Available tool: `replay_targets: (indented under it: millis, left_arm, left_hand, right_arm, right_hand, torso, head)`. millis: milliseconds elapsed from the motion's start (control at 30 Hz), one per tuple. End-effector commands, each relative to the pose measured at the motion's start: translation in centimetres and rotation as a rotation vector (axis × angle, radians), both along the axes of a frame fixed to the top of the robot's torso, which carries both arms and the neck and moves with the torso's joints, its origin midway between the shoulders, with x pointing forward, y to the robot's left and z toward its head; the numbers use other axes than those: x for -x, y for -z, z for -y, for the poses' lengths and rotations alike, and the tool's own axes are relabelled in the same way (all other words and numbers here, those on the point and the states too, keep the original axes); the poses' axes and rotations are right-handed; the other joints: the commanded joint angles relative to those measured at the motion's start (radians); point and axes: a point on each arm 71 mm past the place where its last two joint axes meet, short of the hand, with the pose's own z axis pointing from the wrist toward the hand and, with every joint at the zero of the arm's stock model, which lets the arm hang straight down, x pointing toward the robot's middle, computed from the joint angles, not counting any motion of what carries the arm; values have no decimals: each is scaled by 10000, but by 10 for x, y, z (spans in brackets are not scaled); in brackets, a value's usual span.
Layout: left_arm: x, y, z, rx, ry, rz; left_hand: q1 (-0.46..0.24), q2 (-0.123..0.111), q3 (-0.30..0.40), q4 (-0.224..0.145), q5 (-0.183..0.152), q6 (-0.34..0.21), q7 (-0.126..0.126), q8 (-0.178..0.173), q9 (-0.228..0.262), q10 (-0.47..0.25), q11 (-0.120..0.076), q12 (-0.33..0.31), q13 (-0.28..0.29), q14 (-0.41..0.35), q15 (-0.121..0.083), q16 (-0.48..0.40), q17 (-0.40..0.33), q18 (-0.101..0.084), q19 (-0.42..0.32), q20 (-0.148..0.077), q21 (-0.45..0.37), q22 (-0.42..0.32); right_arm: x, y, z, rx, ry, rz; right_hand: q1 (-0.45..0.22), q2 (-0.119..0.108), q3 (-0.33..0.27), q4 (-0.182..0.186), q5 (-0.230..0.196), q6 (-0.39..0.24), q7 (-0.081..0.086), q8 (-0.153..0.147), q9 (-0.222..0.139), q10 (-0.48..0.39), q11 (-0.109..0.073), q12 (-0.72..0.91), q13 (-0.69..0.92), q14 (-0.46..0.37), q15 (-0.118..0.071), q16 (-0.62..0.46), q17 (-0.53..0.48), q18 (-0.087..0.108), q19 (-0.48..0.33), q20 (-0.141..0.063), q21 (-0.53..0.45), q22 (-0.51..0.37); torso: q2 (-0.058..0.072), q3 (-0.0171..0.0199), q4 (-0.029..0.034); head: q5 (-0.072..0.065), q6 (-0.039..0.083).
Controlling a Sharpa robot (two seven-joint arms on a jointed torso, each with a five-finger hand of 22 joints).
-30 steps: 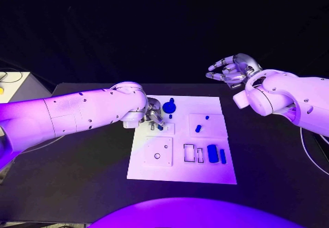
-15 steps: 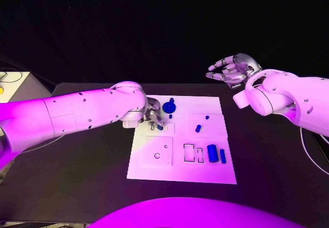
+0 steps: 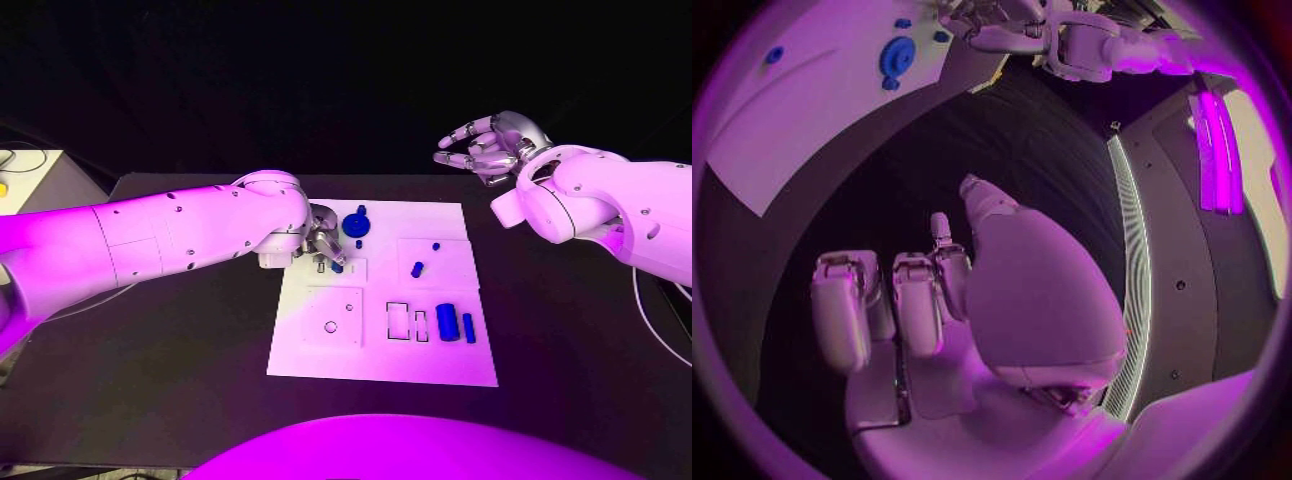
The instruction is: Assemble the parts on the task board
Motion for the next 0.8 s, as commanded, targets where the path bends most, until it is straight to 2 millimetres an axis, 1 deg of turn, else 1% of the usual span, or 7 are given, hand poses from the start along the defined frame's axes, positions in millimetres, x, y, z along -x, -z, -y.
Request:
replay_targets:
  millis: [33,167,200,300,467,600,800]
  left_arm:
    - [1,1,1,-142,148,-111]
    - [1,2,2,-206,214,-196]
    - [1,2,2,-225,235,-223]
    - [1,3,2,-272,288,-294]
    - [1,3,3,-291,297,-331]
    - [0,3,4,-236,229,-286]
    - [0,6,7,-105,119,-235]
  left_hand:
    - [95,-20,2083,-2037,40,152,-83,29,46,-22,-44,-39,27,805,-73,3,1938,-170,67,-18,69,30]
    - [87,-25,2081,-2035,64,164,-85,29,53,13,-46,-7,76,816,-75,19,1966,-181,101,-18,89,81]
    - [63,-40,2098,-2037,188,200,-97,31,77,62,-58,27,119,818,-84,16,1963,-180,101,-21,93,82]
    - [43,-57,2108,-2043,274,222,-106,33,99,87,-66,42,139,825,-92,23,1977,-180,103,-25,96,86]
    - [37,-62,2109,-2044,295,228,-109,33,104,88,-67,39,132,825,-94,23,1977,-179,99,-26,94,81]
    - [14,-75,2103,-2040,337,241,-112,35,117,109,-71,52,148,834,-98,34,1997,-179,100,-28,96,84]
    - [-73,-75,2040,-1979,334,256,-124,37,150,151,-79,59,148,845,-101,48,2022,-179,97,-30,93,81]
  right_arm:
    - [0,0,-1,62,-99,56]
    - [0,0,-1,65,-100,52]
    - [0,0,-1,66,-100,51]
    - [0,0,-1,66,-106,47]
    - [1,0,-1,64,-113,43]
    - [1,0,-1,64,-111,44]
    - [1,0,-1,63,-115,42]
  right_hand:
    - [-107,-17,69,-5,-34,-84,2,63,-11,-41,35,-52,951,924,-13,-34,2270,118,728,5,-25,2157]
    - [-107,-17,69,-5,-34,-84,2,63,-11,-41,35,-52,951,924,-13,-34,2270,118,728,5,-25,2157]
    - [-107,-17,69,-5,-34,-84,2,63,-11,-41,35,-52,951,924,-13,-34,2270,118,728,5,-25,2157]
    - [-107,-17,69,-5,-34,-84,2,63,-11,-41,35,-52,951,924,-13,-34,2270,118,728,5,-25,2157]
    - [-107,-17,69,-5,-34,-84,2,63,-11,-41,35,-52,951,924,-13,-34,2270,118,728,5,-25,2157]
    - [-107,-17,69,-5,-34,-84,2,63,-11,-41,35,-52,951,924,-13,-34,2270,118,728,5,-25,2157]
    - [-107,-17,69,-5,-34,-84,2,63,-11,-41,35,-52,951,924,-13,-34,2270,118,728,5,-25,2157]
  torso:
    - [-4,11,2]
    - [-1,7,-1]
    - [0,7,-1]
    - [3,7,2]
    - [1,0,2]
    - [0,2,-2]
    - [6,3,-7]
  head:
    - [9,-18]
    - [9,-31]
    - [8,-33]
    - [-1,-38]
    - [-12,-60]
    - [-18,-81]
    - [-31,-81]
